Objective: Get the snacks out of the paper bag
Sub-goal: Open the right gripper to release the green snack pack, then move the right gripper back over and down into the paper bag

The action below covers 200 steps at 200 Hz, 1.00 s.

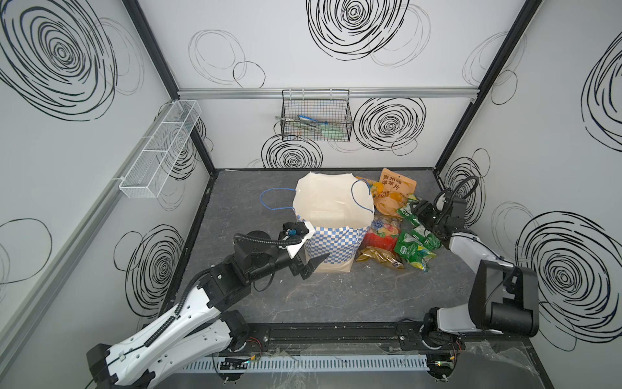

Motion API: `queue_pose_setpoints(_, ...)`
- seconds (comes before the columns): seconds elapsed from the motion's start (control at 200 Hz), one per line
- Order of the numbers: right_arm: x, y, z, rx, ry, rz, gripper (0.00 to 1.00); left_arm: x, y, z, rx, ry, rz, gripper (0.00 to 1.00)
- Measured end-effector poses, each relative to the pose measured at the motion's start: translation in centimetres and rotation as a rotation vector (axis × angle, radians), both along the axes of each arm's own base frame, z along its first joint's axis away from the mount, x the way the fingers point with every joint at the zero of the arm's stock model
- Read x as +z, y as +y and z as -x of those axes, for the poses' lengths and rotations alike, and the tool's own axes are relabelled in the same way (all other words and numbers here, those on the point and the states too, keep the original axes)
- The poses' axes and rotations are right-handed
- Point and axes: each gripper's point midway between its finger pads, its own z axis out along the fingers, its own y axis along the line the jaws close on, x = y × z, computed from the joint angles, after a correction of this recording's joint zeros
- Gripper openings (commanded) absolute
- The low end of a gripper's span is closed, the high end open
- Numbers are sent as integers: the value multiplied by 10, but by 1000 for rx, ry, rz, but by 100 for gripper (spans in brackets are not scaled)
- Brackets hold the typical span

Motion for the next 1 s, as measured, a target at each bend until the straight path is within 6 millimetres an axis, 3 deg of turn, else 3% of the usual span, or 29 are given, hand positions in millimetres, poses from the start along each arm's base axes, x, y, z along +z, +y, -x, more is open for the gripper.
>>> queue_pose_setpoints(0.09, 35, 10, -1, 24, -72, 51, 90, 0, 1, -1, 8, -3, -3, 96)
queue_pose_setpoints(0.235, 109, 50, -3, 116, -242, 150, 100, 0, 3, -3, 25, -9, -5, 96)
queue_pose_setpoints(0.38, 178, 96, 3, 210, -402, 235, 100, 3, 5, -4, 35, -17, 0, 96)
queue_pose_setpoints(0.535, 230, 145, 9, 351, -509, 289, 100, 6, 8, -4, 49, -25, 5, 96)
queue_pose_setpoints(0.63, 252, 179, 12, 452, -552, 323, 100, 7, 10, -5, 59, -29, 6, 96)
queue_pose_setpoints(0.8, 278, 258, 26, 680, -603, 374, 100, 8, 13, -8, 83, -34, 7, 96)
queue_pose_setpoints(1.001, 278, 336, 49, 883, -596, 491, 100, 10, 20, -14, 123, -42, 8, 96)
